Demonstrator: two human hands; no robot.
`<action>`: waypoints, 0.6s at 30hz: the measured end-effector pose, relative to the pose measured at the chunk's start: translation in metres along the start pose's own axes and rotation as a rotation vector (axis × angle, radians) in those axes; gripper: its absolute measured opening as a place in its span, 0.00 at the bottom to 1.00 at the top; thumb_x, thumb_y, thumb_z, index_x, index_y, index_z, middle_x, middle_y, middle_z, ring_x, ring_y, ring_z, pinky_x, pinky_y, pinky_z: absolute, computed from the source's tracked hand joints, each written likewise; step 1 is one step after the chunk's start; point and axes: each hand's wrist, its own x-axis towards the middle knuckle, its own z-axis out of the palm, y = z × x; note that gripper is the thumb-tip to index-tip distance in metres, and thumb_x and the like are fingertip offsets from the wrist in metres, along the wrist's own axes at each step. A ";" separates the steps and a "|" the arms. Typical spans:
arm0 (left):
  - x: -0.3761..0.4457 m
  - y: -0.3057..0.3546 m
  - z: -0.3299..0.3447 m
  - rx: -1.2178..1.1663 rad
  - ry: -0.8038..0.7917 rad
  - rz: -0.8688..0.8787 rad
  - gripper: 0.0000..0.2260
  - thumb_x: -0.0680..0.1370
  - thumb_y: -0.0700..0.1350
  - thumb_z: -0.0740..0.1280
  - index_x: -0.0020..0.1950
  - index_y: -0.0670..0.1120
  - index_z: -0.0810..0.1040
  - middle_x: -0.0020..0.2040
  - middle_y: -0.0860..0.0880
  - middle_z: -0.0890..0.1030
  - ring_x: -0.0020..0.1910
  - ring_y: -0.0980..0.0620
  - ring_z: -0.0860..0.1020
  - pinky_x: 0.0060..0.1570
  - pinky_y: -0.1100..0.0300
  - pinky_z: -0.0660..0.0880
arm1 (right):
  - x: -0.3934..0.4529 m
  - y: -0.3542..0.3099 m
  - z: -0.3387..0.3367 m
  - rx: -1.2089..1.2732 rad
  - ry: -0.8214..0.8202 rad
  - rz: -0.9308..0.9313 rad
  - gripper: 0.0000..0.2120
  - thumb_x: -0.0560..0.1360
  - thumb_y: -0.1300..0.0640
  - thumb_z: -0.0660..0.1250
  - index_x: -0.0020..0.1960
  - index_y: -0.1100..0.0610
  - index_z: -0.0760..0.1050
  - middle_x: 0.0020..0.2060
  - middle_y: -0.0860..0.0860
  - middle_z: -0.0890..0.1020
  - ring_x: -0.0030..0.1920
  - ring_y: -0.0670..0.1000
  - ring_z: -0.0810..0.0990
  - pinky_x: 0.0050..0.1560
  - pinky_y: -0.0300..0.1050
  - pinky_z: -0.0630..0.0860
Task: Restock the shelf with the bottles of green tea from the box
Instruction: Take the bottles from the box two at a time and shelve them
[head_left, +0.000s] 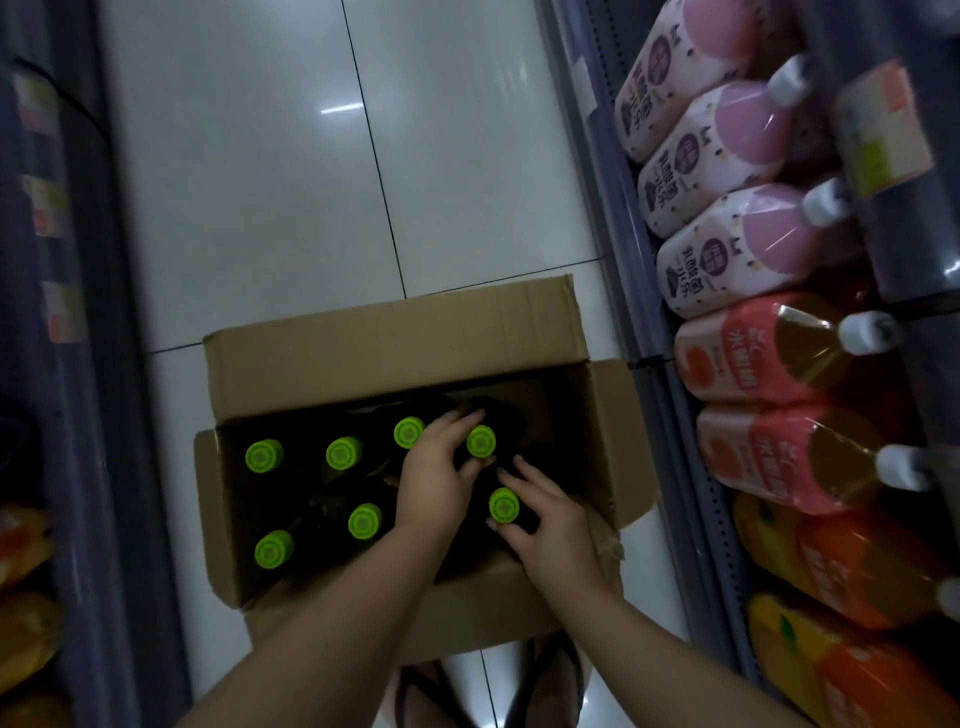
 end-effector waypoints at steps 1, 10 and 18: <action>-0.002 0.002 0.001 -0.042 0.006 0.001 0.22 0.71 0.35 0.72 0.63 0.49 0.78 0.68 0.48 0.74 0.69 0.52 0.70 0.67 0.63 0.62 | -0.002 -0.001 -0.001 0.021 0.011 0.000 0.25 0.69 0.64 0.73 0.65 0.53 0.75 0.66 0.42 0.68 0.71 0.47 0.67 0.64 0.24 0.56; -0.031 0.073 -0.059 -0.315 0.049 0.112 0.17 0.71 0.38 0.73 0.58 0.50 0.80 0.65 0.57 0.76 0.72 0.59 0.65 0.68 0.66 0.63 | -0.044 -0.063 -0.068 0.239 0.212 -0.081 0.20 0.65 0.57 0.77 0.53 0.40 0.79 0.58 0.36 0.79 0.62 0.38 0.75 0.59 0.27 0.69; -0.079 0.242 -0.186 -0.456 -0.121 0.354 0.16 0.68 0.52 0.71 0.55 0.49 0.81 0.54 0.54 0.78 0.58 0.55 0.77 0.62 0.51 0.74 | -0.123 -0.213 -0.186 0.395 0.339 -0.312 0.13 0.64 0.52 0.74 0.48 0.43 0.81 0.51 0.40 0.82 0.55 0.41 0.79 0.54 0.34 0.74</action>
